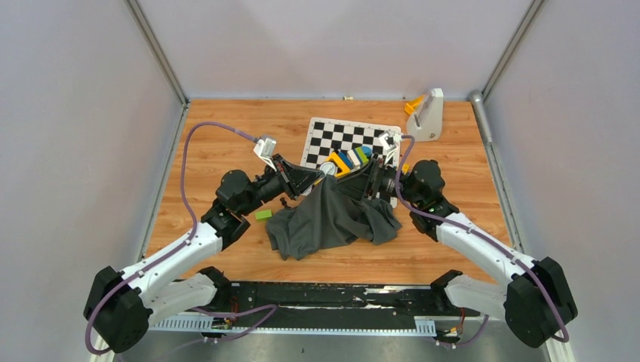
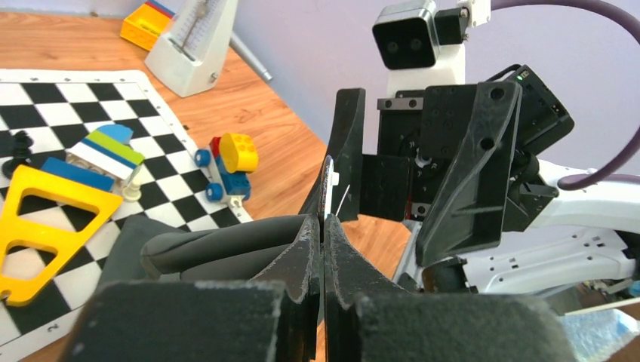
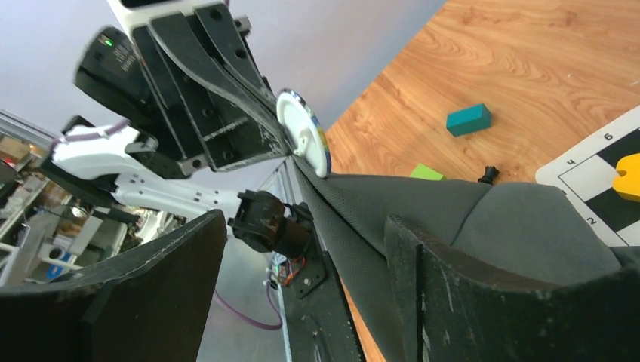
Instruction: Remove the brooch from the garment
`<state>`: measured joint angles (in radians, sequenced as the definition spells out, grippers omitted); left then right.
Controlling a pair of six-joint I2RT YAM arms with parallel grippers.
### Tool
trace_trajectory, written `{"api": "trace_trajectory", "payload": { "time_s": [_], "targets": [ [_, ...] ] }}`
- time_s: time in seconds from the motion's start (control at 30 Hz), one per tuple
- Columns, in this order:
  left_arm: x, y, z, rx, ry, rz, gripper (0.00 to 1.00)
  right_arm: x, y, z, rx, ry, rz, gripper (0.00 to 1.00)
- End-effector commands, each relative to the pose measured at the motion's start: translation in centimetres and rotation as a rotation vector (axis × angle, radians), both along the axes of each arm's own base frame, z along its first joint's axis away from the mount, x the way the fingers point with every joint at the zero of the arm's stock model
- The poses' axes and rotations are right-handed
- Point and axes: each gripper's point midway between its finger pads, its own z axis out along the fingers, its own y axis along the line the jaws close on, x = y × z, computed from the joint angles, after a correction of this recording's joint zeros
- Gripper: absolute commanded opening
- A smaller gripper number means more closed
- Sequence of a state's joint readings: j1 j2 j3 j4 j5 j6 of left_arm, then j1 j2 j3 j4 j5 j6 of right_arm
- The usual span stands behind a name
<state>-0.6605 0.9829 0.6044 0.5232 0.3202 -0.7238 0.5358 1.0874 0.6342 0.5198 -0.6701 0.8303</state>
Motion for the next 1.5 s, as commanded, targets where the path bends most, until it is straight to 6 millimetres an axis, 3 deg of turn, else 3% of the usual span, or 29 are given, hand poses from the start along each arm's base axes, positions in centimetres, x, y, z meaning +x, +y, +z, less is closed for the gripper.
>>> {"api": "trace_trajectory", "payload": {
  "time_s": [0.0,0.17,0.37,0.4,0.57,0.67,0.87,0.97,1.03,1.13,1.2,1.33,1.47],
  "targets": [
    [0.6,0.7,2.0,0.008,-0.064,0.048,0.00,-0.3,1.4,-1.2,-0.049,-0.087,0.044,0.73],
    [0.7,0.7,1.7,0.019,-0.060,0.053,0.00,0.2,2.4,-2.2,-0.082,-0.075,0.041,0.46],
    [1.0,0.8,0.6,0.058,-0.041,0.066,0.00,0.9,2.5,-2.1,-0.108,-0.043,0.014,0.02],
    [1.0,0.9,0.5,0.069,-0.044,0.071,0.00,1.2,2.4,-2.2,-0.117,-0.030,-0.007,0.00],
    [1.4,1.5,-1.6,0.141,-0.009,0.102,0.00,2.4,1.7,-2.0,-0.142,0.004,-0.095,0.00],
    [1.5,1.7,-3.1,0.182,0.023,0.118,0.00,4.3,0.6,-2.1,-0.189,0.060,-0.208,0.00],
    [1.6,2.2,-4.2,0.211,0.073,0.139,0.00,8.4,-4.9,-1.7,-0.154,0.191,-0.455,0.00],
    [1.5,2.5,-4.3,0.204,0.091,0.149,0.00,9.1,-6.5,-1.8,-0.141,0.202,-0.525,0.00],
    [1.3,2.6,-4.1,0.188,0.099,0.150,0.00,8.9,-6.6,-2.0,-0.149,0.196,-0.522,0.10],
    [1.0,2.7,-3.6,0.148,0.120,0.149,0.00,7.8,-6.1,-2.2,-0.165,0.173,-0.460,0.52],
    [0.7,2.8,-3.0,0.110,0.133,0.146,0.00,6.8,-5.7,-1.8,-0.161,0.135,-0.408,0.68],
    [-0.1,2.6,-1.3,-0.002,0.159,0.114,0.00,3.9,-4.8,-0.2,-0.089,0.033,-0.271,0.73],
    [-1.1,2.3,0.7,-0.137,0.178,0.065,0.00,1.4,-3.6,1.4,-0.004,0.013,-0.132,0.70]
  ]
}}
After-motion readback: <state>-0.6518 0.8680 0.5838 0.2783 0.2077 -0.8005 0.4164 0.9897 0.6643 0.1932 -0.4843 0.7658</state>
